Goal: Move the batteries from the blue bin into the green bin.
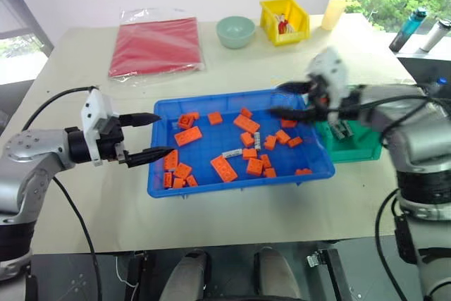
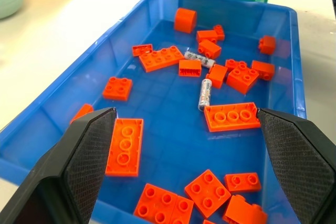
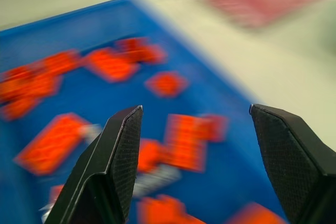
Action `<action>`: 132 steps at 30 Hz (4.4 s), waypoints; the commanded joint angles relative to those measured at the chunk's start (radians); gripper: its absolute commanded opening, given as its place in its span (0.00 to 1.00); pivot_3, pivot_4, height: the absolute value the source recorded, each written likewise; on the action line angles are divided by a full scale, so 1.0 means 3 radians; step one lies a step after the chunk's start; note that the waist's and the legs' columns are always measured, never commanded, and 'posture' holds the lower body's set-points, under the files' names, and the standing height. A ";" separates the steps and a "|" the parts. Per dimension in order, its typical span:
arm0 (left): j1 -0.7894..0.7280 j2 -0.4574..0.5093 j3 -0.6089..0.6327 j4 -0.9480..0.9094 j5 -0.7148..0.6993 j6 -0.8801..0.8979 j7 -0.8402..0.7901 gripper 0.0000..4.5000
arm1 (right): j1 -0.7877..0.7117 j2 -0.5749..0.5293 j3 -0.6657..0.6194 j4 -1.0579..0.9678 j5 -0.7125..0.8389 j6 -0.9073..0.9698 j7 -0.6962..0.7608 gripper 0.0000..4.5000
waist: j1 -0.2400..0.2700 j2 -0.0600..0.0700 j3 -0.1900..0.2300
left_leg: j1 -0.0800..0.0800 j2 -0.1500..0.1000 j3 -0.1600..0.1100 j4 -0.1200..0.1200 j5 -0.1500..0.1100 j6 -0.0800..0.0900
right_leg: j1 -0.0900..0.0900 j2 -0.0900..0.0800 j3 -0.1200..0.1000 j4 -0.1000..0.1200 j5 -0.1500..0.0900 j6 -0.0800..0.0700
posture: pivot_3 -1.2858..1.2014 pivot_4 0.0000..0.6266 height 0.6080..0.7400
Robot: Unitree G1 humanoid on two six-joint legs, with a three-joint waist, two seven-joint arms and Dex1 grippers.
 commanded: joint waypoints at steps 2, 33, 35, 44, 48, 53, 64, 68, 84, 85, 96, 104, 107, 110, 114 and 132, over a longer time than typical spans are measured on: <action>-0.0053 0.0019 0.0019 -0.0110 -0.0021 -0.0007 0.0031 1.00 | -0.0123 0.0169 0.0750 0.0231 -0.0364 -0.0357 0.0177 0.74 | 0.0005 -0.0001 0.0000 | 0.0000 0.0000 -0.0001 0.0002 0.0000 0.0000 | 0.0000 0.0001 0.0000 -0.0001 0.0000 0.0000 | 0.52 0.24 0.82; -0.0100 0.0034 0.0024 -0.0205 -0.0083 0.0046 0.0132 1.00 | -0.0377 0.0682 0.0985 0.1250 -0.0878 -0.1045 0.0423 0.74 | -0.0047 -0.0001 -0.0001 | 0.0000 0.0000 -0.0003 0.0000 0.0000 -0.0001 | -0.0005 0.0002 -0.0001 0.0001 0.0000 0.0000 | 0.52 0.24 0.82; -0.0105 0.0041 0.0030 -0.0190 -0.0079 0.0041 0.0124 1.00 | -0.0375 0.0667 0.1027 0.1290 -0.0959 -0.1170 0.0425 0.74 | -0.0047 -0.0001 -0.0001 | 0.0000 0.0001 -0.0003 -0.0001 0.0000 -0.0001 | -0.0005 0.0002 -0.0001 0.0001 0.0000 0.0000 | 0.52 0.24 0.82; -0.0101 0.0032 0.0052 -0.0211 -0.0092 0.0048 0.0159 1.00 | -0.0253 0.0672 0.1137 0.1534 -0.1224 -0.1608 0.0465 0.63 | -0.0045 -0.0001 -0.0001 | 0.0000 0.0000 -0.0004 0.0000 0.0000 -0.0001 | -0.0005 0.0002 -0.0001 0.0001 0.0000 0.0000 | 0.52 0.24 0.82; -0.0096 0.0035 0.0059 -0.0210 -0.0095 0.0047 0.0159 1.00 | -0.0219 0.0693 0.1125 0.1555 -0.1241 -0.1641 0.0481 0.23 | -0.0048 -0.0001 -0.0001 | 0.0000 0.0001 -0.0004 0.0000 0.0000 -0.0001 | -0.0005 0.0003 -0.0001 0.0001 0.0000 0.0000 | 0.52 0.24 0.82; -0.0091 0.0028 0.0046 -0.0204 -0.0089 0.0039 0.0151 1.00 | -0.0214 0.0704 0.0983 0.1353 -0.1118 -0.1413 0.0472 0.09 | -0.0042 -0.0002 -0.0001 | 0.0000 0.0001 -0.0004 0.0000 0.0000 -0.0001 | -0.0004 0.0003 -0.0001 0.0000 0.0000 0.0000 | 0.52 0.24 0.82; -0.0010 0.0050 0.0072 -0.0057 -0.0061 -0.0016 0.0039 1.00 | -0.0118 -0.0259 -0.0960 0.0445 -0.0275 0.0385 -0.0106 0.09 | 0.0060 -0.0001 -0.0001 | -0.0002 -0.0002 -0.0003 0.0001 0.0000 -0.0001 | -0.0003 0.0000 -0.0001 -0.0002 0.0000 0.0000 | 0.52 0.24 0.82; -0.0045 0.0035 0.0036 0.0026 -0.0030 -0.0054 0.0007 1.00 | 0.0394 -0.0623 -0.1310 0.0247 -0.0184 0.0523 -0.0175 0.09 | 0.0062 -0.0002 -0.0001 | -0.0001 -0.0002 0.0002 0.0001 0.0000 0.0000 | -0.0003 -0.0001 -0.0001 -0.0002 0.0000 0.0000 | 0.52 0.24 0.82; -0.0346 -0.0073 -0.0139 0.0211 0.0088 -0.0145 -0.0066 1.00 | 0.0008 0.0465 -0.0413 -0.0436 0.0365 0.0848 -0.0832 0.09 | 0.0005 0.0000 0.0000 | -0.0001 0.0001 0.0003 -0.0001 0.0000 0.0000 | -0.0004 -0.0001 -0.0001 0.0004 0.0000 0.0000 | 0.52 0.24 0.82; -0.0326 -0.0065 -0.0118 0.0182 0.0076 -0.0133 -0.0057 1.00 | 0.0056 0.0501 -0.0294 -0.0409 0.0330 0.0788 -0.0841 0.09 | 0.0013 -0.0001 -0.0001 | -0.0001 0.0000 0.0001 -0.0001 0.0000 0.0000 | -0.0003 -0.0001 -0.0002 0.0003 0.0000 0.0000 | 0.52 0.24 0.82; -0.0143 0.0032 0.0098 -0.0001 0.0002 -0.0046 -0.0001 1.00 | 0.0231 0.0319 0.0210 0.0100 -0.0050 0.0119 -0.0698 0.68 | 0.0030 -0.0001 -0.0001 | -0.0001 -0.0001 0.0002 0.0002 0.0000 0.0000 | -0.0005 -0.0001 -0.0001 0.0002 0.0000 0.0000 | 0.52 0.24 0.82; -0.0165 0.0022 0.0068 0.0014 0.0009 -0.0058 -0.0001 1.00 | -0.0157 0.0382 0.0617 0.0304 -0.0172 -0.0152 -0.0279 0.78 | -0.0004 -0.0001 -0.0001 | -0.0001 0.0001 0.0002 0.0000 0.0000 0.0000 | -0.0006 0.0001 -0.0002 0.0001 0.0000 0.0000 | 0.52 0.24 0.82; -0.0189 0.0007 0.0030 0.0011 0.0017 -0.0066 -0.0003 1.00 | -0.0229 0.0420 0.0832 0.0382 -0.0295 -0.0252 -0.0164 0.78 | -0.0007 -0.0001 -0.0001 | -0.0001 0.0001 0.0001 0.0001 0.0000 0.0000 | -0.0006 0.0000 -0.0002 0.0001 0.0000 0.0000 | 0.52 0.24 0.82; -0.0211 -0.0009 0.0007 0.0003 0.0013 -0.0062 0.0005 1.00 | -0.0272 0.0430 0.1018 0.0506 -0.0463 -0.0415 -0.0076 0.78 | -0.0005 -0.0001 -0.0001 | -0.0001 0.0000 0.0000 0.0001 0.0000 0.0000 | -0.0006 0.0000 -0.0002 0.0001 0.0000 0.0000 | 0.52 0.24 0.82; -0.0187 -0.0008 -0.0024 -0.0067 -0.0021 -0.0035 -0.0026 1.00 | -0.0277 0.0476 0.1176 0.0748 -0.0656 -0.0625 0.0013 0.78 | -0.0012 -0.0001 -0.0001 | -0.0001 0.0000 0.0000 0.0001 0.0000 0.0000 | -0.0006 0.0000 -0.0002 0.0001 0.0000 0.0000 | 0.52 0.24 0.82; -0.0239 0.0067 -0.0251 -0.0052 0.0012 -0.0102 -0.0390 1.00 | -0.0141 0.0633 0.0546 0.0508 -0.0423 -0.0208 0.0024 0.02 | -0.0037 -0.0001 -0.0001 | -0.0001 0.0001 -0.0002 0.0000 0.0000 -0.0001 | -0.0005 0.0001 -0.0003 0.0001 0.0000 0.0000 | 0.52 0.24 0.82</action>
